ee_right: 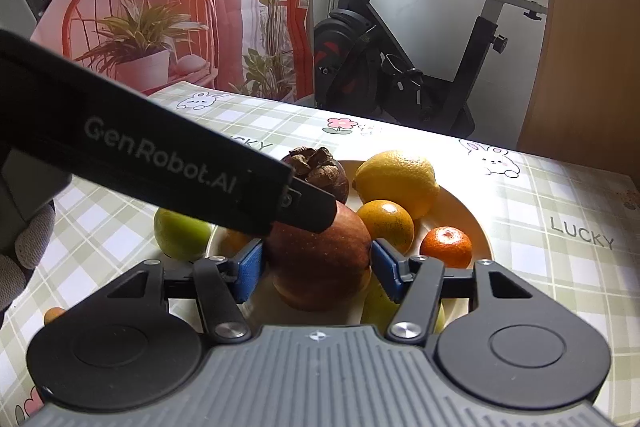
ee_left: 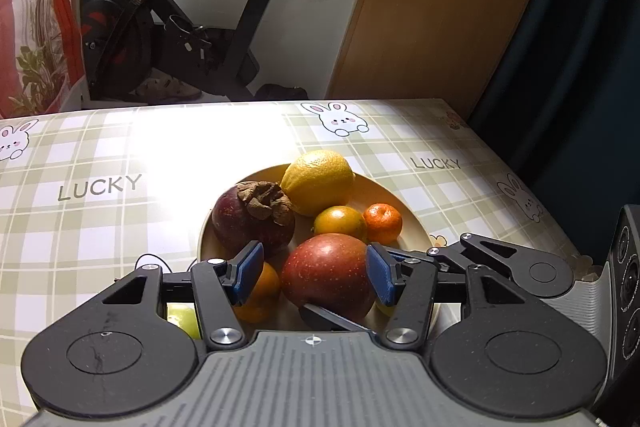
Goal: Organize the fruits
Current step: 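Carry the red apple onto the plate with both grippers and open them, then withdraw both grippers from the plate toward the small brown fruit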
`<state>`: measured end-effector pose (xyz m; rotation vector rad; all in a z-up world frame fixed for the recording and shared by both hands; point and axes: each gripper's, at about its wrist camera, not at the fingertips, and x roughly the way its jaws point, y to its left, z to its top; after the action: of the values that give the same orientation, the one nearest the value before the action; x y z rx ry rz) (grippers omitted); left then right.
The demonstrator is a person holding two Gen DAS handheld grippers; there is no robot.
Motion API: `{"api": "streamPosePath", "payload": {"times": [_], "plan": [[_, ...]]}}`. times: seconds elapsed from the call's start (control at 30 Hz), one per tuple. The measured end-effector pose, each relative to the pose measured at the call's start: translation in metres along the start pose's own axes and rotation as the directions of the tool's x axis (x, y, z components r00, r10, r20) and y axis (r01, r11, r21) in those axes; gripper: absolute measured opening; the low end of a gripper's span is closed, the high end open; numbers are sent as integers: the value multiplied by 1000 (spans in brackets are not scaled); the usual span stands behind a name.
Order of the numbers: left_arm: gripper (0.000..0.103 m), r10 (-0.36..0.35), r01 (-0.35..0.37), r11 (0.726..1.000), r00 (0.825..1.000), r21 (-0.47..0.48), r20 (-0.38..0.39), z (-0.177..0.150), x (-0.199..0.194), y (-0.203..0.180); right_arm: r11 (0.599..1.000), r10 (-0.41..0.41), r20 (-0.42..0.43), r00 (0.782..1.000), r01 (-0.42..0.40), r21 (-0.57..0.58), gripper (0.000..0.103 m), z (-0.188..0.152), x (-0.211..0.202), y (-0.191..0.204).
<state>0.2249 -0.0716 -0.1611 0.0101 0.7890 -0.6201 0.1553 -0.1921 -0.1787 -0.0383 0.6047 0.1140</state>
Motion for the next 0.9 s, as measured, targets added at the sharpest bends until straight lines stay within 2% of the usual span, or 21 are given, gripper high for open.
{"api": "streamPosePath", "payload": {"times": [0.27,0.67,0.8,0.9], "plan": [[59,46,-47,999,999,22,29,-3,-17,2,1000,-7,-14,1000,7,7,63,3,-9,0],[61,127,-131,991,988,29,93,-9,-60,-2,996,38,37,999,-41,75,68,7,-48,20],[61,142,-143,990,983,-4,117,-15,-81,1,993,48,60,997,-53,101,70,8,-61,27],[61,183,-181,983,973,-23,139,-24,-94,2,990,50,70,996,-59,131,71,7,-67,31]]}}
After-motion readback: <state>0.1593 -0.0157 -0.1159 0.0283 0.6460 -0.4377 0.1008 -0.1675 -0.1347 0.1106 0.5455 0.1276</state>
